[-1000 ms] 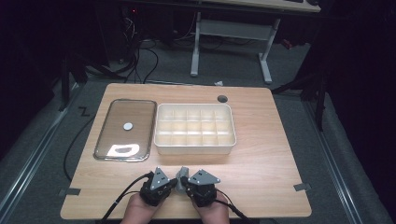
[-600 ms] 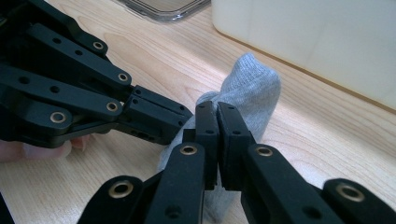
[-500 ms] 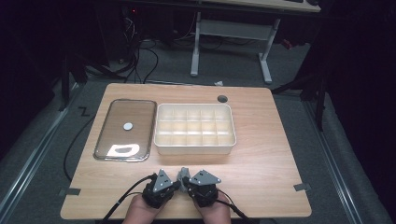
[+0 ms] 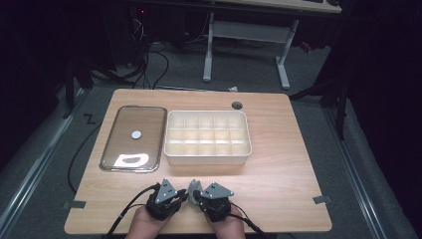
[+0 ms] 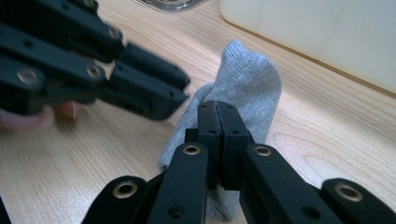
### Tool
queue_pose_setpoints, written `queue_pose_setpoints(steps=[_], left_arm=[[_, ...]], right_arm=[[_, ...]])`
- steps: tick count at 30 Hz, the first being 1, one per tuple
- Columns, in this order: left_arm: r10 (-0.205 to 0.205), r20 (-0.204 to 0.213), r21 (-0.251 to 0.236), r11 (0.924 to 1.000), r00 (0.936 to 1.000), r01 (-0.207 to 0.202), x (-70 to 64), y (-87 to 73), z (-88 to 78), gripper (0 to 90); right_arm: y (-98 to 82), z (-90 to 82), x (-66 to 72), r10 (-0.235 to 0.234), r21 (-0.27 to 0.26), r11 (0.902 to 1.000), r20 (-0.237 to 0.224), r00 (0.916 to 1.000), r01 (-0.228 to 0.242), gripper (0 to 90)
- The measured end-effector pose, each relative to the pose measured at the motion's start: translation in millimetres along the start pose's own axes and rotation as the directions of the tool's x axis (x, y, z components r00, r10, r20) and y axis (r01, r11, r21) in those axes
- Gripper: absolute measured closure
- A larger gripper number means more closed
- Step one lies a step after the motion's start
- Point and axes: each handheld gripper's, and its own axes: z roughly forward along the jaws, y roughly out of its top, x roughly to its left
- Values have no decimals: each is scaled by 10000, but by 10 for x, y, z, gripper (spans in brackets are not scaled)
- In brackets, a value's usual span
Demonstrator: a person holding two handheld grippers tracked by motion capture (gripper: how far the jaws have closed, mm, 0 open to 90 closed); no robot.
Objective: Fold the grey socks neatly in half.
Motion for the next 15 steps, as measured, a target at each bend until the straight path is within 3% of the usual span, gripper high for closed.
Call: queue_pose_setpoints(steps=[3,7,11,15], left_arm=[[1,20,-290,9996,10000,0,29,3,-45,782],[5,-44,-732,9973,10000,-8,57,32,-120,888],[-396,281,-1020,9939,9988,423,59,110,-158,900],[-324,493,-1178,9923,9983,381,-18,252,-128,899]], right_arm=[[-7,6,4,-39,-53,10000,14,10000,39,900],[-17,9,4,-15,-99,9999,-3,10000,15,900],[-14,13,-9,17,-61,10000,-86,10000,-17,900],[-28,14,-21,52,-159,9999,-203,9998,-55,900]])
